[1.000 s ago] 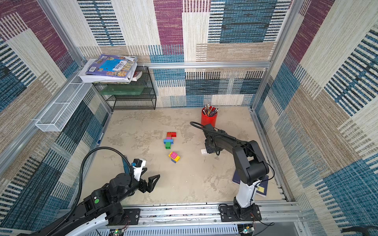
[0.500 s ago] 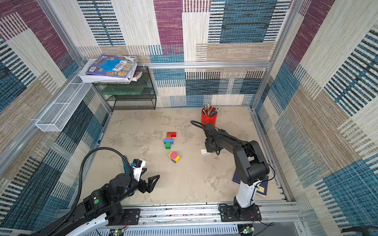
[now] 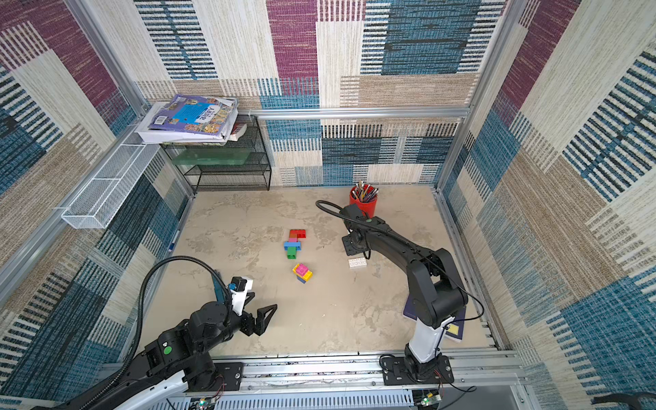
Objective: Assemble the letter f with lego
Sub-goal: Adjust the lego brick at the center of the board.
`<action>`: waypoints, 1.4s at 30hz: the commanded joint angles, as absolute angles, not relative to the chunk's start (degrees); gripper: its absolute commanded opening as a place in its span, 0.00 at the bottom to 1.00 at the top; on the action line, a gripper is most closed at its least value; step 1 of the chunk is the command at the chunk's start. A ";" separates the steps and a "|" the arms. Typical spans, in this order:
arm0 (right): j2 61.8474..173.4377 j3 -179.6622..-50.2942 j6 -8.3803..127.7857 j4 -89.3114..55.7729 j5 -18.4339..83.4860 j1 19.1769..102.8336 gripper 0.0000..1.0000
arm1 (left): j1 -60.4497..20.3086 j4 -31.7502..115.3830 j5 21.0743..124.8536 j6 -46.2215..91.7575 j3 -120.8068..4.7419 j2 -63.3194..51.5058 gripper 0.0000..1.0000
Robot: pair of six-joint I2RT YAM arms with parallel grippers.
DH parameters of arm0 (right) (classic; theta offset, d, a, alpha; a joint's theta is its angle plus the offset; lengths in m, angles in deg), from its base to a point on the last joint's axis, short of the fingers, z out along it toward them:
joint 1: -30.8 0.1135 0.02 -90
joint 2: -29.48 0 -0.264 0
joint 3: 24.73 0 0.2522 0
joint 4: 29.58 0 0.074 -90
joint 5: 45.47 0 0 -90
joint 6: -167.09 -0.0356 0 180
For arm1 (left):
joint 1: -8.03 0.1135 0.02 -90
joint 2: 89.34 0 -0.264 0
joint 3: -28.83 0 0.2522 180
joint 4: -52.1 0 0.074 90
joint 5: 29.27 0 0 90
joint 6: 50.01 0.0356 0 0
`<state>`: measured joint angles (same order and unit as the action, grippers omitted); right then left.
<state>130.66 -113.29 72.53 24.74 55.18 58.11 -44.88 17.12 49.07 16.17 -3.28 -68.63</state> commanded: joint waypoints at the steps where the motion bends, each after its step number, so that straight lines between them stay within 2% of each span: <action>1: 132.52 -115.43 73.17 24.97 53.37 60.37 0.28 | -44.85 18.43 49.13 15.34 -3.04 -68.67 0.99; 9: 141.13 -120.96 73.00 24.88 52.52 66.40 0.28 | -44.81 17.95 49.00 15.46 -3.28 -68.67 0.99; 17: 146.15 -123.68 72.74 24.97 52.35 68.24 0.29 | -44.79 17.78 48.73 15.58 -3.14 -68.68 0.99; 30: 147.00 -124.19 72.43 25.22 54.10 68.36 0.39 | -44.88 18.08 48.69 15.80 -3.03 -68.73 0.99; 42: 146.89 -123.92 72.34 25.20 54.48 68.26 0.40 | -44.87 17.86 48.77 15.64 -3.04 -68.76 0.99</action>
<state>146.69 -124.18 72.62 24.32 54.61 68.28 -44.88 17.12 49.03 16.17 -3.06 -68.71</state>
